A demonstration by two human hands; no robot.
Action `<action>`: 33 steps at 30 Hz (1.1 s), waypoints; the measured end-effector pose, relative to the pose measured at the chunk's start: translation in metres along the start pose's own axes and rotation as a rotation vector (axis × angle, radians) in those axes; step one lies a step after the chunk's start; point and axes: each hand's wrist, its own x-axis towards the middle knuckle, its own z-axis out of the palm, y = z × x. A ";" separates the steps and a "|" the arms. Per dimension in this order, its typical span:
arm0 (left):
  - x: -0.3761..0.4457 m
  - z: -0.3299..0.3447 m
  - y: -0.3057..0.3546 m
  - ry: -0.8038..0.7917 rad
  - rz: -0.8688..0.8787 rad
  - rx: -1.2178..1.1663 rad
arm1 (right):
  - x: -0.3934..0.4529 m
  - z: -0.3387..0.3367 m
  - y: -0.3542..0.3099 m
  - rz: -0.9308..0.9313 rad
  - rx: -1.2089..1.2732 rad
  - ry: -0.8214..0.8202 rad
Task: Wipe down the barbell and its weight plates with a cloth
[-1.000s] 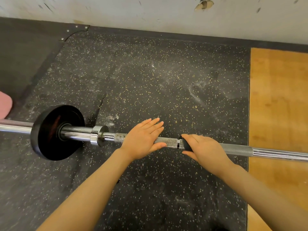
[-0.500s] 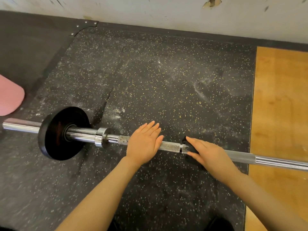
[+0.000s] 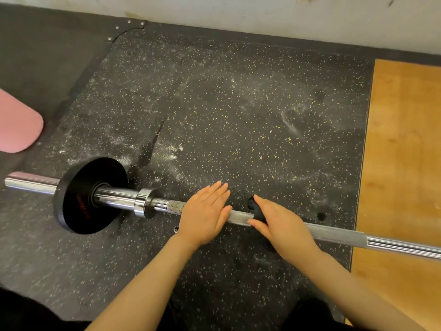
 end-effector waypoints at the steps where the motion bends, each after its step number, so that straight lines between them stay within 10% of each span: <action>1: 0.000 -0.002 -0.002 0.007 -0.015 -0.019 | -0.002 0.003 -0.001 -0.044 -0.100 -0.014; 12: -0.004 -0.003 -0.016 0.002 -0.156 0.034 | 0.005 0.015 -0.019 -0.286 -0.222 0.012; 33: 0.002 0.000 -0.020 0.011 -0.181 0.002 | -0.008 0.001 0.005 -0.186 -0.331 0.030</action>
